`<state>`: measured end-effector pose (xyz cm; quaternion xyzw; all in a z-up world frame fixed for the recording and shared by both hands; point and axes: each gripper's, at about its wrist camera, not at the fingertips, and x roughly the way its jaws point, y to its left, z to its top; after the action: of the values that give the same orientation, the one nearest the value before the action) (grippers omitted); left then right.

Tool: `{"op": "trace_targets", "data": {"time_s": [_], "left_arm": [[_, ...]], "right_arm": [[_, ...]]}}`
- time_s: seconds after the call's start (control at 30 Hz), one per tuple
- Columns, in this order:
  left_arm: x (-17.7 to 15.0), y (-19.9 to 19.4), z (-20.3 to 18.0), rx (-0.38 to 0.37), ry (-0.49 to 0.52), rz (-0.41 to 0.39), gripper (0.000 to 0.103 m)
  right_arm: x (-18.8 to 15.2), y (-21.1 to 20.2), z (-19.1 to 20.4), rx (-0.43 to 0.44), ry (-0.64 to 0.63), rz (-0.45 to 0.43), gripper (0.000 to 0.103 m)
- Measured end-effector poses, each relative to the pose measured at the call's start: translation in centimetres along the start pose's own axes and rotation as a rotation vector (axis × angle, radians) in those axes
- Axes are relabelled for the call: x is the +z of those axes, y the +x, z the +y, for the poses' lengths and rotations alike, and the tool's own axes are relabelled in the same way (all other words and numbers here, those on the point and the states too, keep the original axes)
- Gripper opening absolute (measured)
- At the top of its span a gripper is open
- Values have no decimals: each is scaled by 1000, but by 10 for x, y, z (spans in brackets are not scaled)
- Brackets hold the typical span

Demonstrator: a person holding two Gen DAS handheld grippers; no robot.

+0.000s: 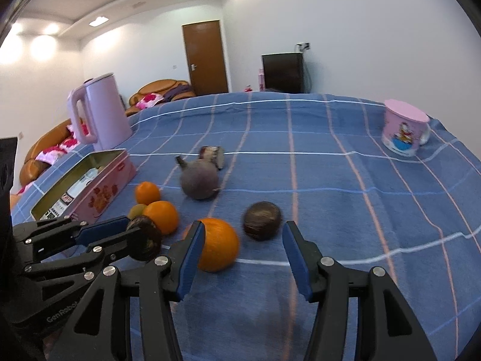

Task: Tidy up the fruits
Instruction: 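Grasp dark round fruit with left tool while right tool grasps large orange, then lift the dark fruit and the orange off the table with both tools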

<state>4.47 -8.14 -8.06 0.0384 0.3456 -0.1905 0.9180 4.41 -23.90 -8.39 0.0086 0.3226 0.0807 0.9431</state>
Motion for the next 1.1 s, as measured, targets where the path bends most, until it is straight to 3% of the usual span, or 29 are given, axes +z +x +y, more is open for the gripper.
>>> {"op": "trace_targets", "data": {"time_s": [0.13, 0.33, 0.5, 1.1], "left_arm": [[1, -5, 17, 41, -32, -28, 23], [0, -5, 18, 46, -32, -47, 23], [-2, -9, 15, 67, -21, -75, 23], [-3, -17, 18, 96, -34, -125, 23]], "right_arm": [[2, 10, 11, 13, -29, 37, 55], [2, 23, 17, 29, -42, 89, 55], [1, 29, 25, 54, -81, 122, 48], [0, 4, 27, 82, -91, -8, 47]]}}
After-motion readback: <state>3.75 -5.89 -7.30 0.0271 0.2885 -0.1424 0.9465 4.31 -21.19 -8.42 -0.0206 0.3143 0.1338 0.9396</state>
